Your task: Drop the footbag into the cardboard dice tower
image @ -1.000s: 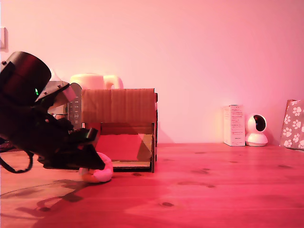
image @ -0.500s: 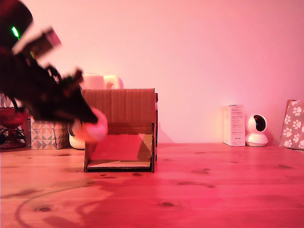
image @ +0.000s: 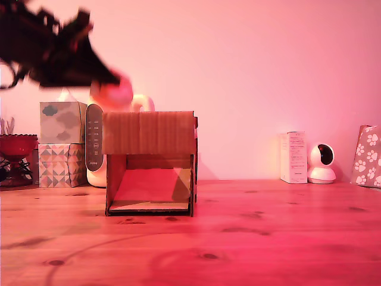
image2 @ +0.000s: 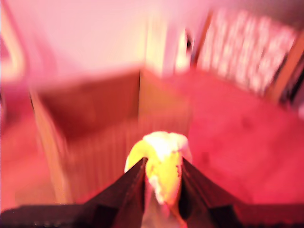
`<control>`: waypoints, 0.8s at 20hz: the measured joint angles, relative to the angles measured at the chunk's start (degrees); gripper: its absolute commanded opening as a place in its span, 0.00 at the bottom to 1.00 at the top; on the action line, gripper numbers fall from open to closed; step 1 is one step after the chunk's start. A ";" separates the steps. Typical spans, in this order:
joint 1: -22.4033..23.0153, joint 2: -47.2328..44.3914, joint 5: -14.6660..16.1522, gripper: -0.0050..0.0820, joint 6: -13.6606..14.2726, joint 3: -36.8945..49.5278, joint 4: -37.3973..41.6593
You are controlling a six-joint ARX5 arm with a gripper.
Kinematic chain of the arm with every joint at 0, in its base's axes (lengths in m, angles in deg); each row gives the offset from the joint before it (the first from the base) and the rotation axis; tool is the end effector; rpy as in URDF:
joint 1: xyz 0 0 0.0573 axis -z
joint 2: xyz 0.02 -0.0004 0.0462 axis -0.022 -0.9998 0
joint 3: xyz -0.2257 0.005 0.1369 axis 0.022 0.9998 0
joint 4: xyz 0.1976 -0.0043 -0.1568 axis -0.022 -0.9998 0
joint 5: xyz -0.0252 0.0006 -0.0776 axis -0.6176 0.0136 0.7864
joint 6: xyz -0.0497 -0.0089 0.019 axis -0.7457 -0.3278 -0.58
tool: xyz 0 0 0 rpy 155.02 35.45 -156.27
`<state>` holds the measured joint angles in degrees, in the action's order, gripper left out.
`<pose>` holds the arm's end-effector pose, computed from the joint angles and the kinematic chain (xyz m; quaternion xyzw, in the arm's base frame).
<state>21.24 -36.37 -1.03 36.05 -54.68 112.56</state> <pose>0.2271 -0.1042 0.2427 -0.0301 0.1081 -0.3499 0.9301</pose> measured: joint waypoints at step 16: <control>-0.02 -17.14 -1.57 0.25 2.71 -29.31 -16.55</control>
<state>21.22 -53.51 -2.61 38.76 -83.99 96.01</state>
